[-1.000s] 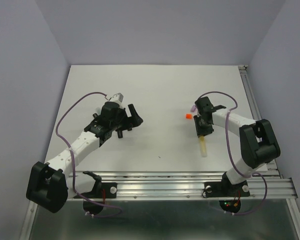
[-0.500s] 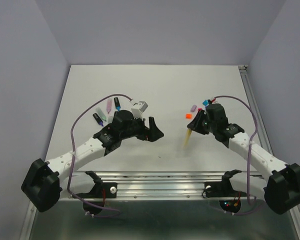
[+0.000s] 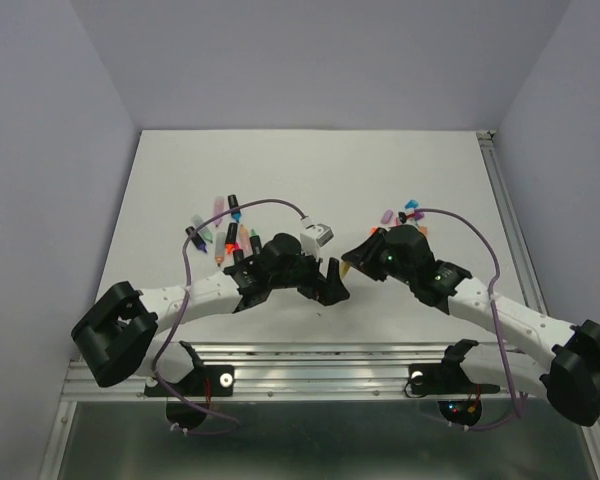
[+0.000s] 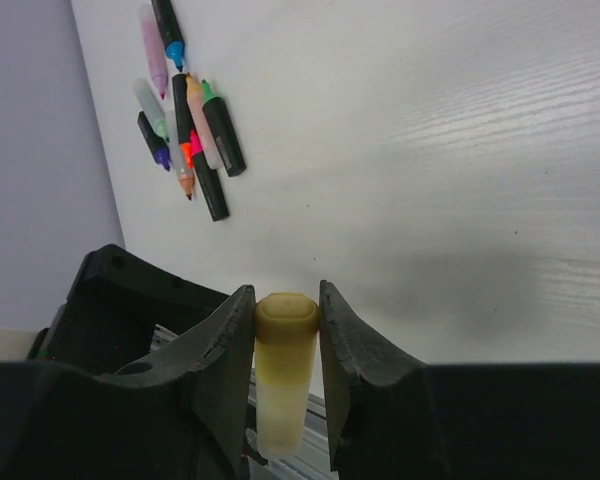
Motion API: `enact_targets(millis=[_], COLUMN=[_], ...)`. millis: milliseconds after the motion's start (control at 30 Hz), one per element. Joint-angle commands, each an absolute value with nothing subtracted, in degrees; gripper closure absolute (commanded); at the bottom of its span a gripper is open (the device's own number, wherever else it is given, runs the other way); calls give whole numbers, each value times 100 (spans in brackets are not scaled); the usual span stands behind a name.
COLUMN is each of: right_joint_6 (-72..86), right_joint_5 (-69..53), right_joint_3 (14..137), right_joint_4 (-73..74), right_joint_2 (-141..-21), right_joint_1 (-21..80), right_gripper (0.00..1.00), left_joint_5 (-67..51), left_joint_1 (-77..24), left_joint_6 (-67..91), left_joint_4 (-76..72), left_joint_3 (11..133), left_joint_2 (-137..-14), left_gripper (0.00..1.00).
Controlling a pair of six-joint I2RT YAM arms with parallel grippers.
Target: Open the pen caps
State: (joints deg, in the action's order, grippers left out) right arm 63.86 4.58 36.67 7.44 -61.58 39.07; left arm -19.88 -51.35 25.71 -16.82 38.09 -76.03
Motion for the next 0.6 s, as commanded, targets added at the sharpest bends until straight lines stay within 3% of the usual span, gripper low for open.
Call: enact_targets(millis=[0, 100, 133, 200, 233, 300, 433, 500, 567], right_joint_6=[6724, 6724, 6724, 6759, 6767, 6724, 6574, 6557, 6539], right_joint_5=[774, 817, 817, 826, 826, 791, 747, 712, 834], right_joint_3=[3805, 3841, 3850, 3841, 3815, 3779, 3692, 3578, 3612], right_joint_4=[290, 290, 299, 264, 246, 89, -202, -421, -405], right_joint_2=[-6152, -6187, -6205, -6214, -6214, -6196, -6161, -6143, -6187], right_joint_1=[4095, 4227, 4236, 4245, 4271, 4289, 4333, 4342, 4368], right_gripper=[99, 99, 99, 99, 99, 96, 77, 59, 55], left_joint_5=[-2004, -1986, -2004, -2013, -1995, -1969, -1759, -1714, -1618], left_joint_1=[-5256, -5282, -5308, -5335, -5344, -5353, -5396, -5396, -5405], left_joint_6=[2399, 2408, 2400, 2408, 2408, 2443, 2610, 2724, 2777], left_joint_4=[-1995, -1995, -2004, -1995, -1995, -1995, -1969, -1986, -1969], left_joint_3=[4183, 4254, 4306, 4324, 4333, 4316, 4298, 4263, 4263], left_joint_2=[-7734, -7822, -7840, -7849, -7849, -7840, -7787, -7752, -7734], left_gripper=[9, 36, 59, 81, 100, 100, 100, 100, 100])
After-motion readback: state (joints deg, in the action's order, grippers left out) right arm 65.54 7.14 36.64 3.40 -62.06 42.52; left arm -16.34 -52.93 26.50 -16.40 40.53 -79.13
